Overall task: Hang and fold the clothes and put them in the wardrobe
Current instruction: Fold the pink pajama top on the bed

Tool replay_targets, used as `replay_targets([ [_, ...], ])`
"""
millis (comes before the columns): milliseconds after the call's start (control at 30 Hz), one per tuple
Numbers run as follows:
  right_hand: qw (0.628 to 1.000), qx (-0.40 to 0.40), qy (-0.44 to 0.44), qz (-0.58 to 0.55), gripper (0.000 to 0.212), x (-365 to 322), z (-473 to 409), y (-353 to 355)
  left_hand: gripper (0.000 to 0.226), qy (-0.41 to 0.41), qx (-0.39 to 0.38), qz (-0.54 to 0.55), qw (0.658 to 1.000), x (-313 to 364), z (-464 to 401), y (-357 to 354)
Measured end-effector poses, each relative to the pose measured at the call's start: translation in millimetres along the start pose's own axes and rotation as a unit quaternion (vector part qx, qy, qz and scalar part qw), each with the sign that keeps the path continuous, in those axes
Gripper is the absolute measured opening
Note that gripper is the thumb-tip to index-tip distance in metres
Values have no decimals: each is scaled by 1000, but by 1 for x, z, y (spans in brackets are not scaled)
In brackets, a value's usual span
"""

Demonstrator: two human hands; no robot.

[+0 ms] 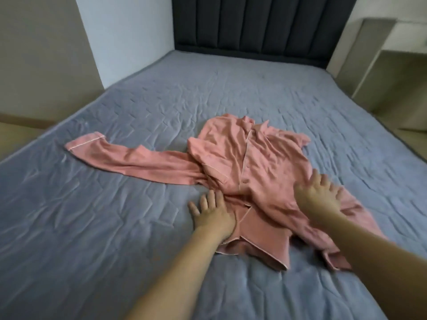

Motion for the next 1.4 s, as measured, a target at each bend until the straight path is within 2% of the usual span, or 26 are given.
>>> replay_targets([
  [33,999,-17,-48,-10,65,30,-12,5,67,0,20,-33,999,14,1,-3],
  [100,989,-116,-88,-21,74,71,-28,2,69,-30,101,-91,990,39,4,13],
  [167,976,-196,-94,1,95,88,-33,-6,69,-129,167,-111,971,67,4,26],
  [200,978,-185,-98,5,102,93,-38,-3,69,-175,150,-110,967,82,3,25],
  [267,984,-123,-127,-21,106,106,-54,9,79,-221,47,-87,970,111,2,10],
  [333,980,-137,-143,-8,102,125,-66,14,88,-238,-3,-107,965,137,4,-6],
  [400,971,-205,-121,-8,80,143,-74,13,92,-261,-3,-139,955,165,4,-14],
  [433,966,-235,-96,-55,64,147,-75,15,90,-268,-6,-160,950,179,2,-17],
  [467,946,-276,-83,-150,50,147,-75,17,83,-268,-9,-181,946,190,-2,-18],
  [567,797,-412,-106,-429,36,141,-73,32,38,-238,12,-155,959,211,-14,-11],
  [633,732,-456,-93,-498,34,138,-79,47,23,-193,35,-66,978,207,-22,1],
  [700,697,-502,-86,-505,29,142,-84,60,25,-134,18,-55,989,193,-25,11],
  [733,701,-528,-86,-472,29,146,-86,63,29,-110,-2,-85,990,185,-26,11],
  [800,747,-571,-78,-330,40,161,-85,63,31,-89,-37,-88,991,178,-25,9],
  [833,767,-593,-68,-237,45,170,-82,61,30,-91,-46,-37,994,179,-24,5],
  [900,764,-633,-33,-120,46,179,-75,54,35,-64,-37,161,984,184,-23,0],
  [967,762,-616,-32,-196,46,174,-82,50,31,26,1,293,956,182,-23,1],
  [1000,784,-558,-51,-267,41,173,-95,46,31,52,7,314,948,179,-22,4],
  [1033,836,-455,-57,-302,34,177,-111,43,36,62,6,322,945,175,-22,7],
  [1067,916,-322,-38,-238,35,183,-123,44,42,66,7,324,944,170,-20,9],
  [1100,972,-216,4,-88,41,187,-122,38,44,68,14,309,949,164,-17,16],
  [1133,983,-169,57,35,48,186,-112,27,41,76,31,291,953,154,-13,21],
  [1167,974,-189,82,91,58,184,-99,13,35,90,38,276,956,142,-8,23],
  [1267,934,-320,140,77,72,155,-57,-11,21,72,14,186,980,118,7,18],
  [1333,897,-411,164,-25,65,129,-28,-9,12,21,-13,149,988,117,11,9],
  [1400,833,-522,139,-121,45,118,0,-7,22,-31,-31,115,992,123,10,1],
])
Point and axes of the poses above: each hand's wrist, its own z-axis away from the middle knuckle, its own y-axis out of the back of the hand, x = y × z, the point moved 6 cm from there along -z, towards the middle knuckle, and after that the axes turned 15 degrees about -y, right-handed, at the moved point
